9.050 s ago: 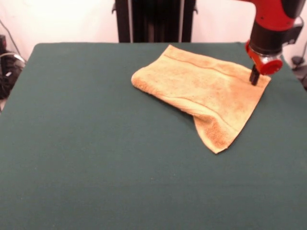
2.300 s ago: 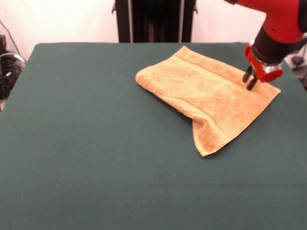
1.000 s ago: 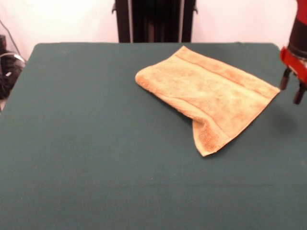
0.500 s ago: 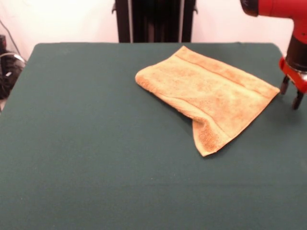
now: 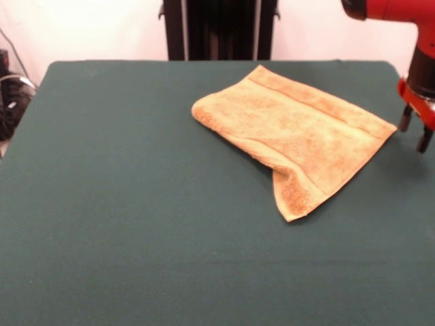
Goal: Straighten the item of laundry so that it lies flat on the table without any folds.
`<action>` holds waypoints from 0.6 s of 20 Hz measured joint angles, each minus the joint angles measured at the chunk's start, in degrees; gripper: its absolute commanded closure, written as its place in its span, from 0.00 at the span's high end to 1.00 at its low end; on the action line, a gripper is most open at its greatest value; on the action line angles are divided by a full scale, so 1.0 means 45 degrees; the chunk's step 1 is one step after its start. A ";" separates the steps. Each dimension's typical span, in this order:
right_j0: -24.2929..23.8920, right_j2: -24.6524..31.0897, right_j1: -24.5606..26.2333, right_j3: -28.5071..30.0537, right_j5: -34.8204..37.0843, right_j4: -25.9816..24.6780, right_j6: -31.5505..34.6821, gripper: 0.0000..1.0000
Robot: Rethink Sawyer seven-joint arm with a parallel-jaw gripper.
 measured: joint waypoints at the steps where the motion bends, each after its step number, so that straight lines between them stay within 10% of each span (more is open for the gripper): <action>1: 0.0001 0.0000 -0.0025 0.0000 0.0162 0.0000 0.0000 1.00; 12: 0.0054 -0.0002 -0.0603 0.0006 0.1050 -0.0003 0.0000 1.00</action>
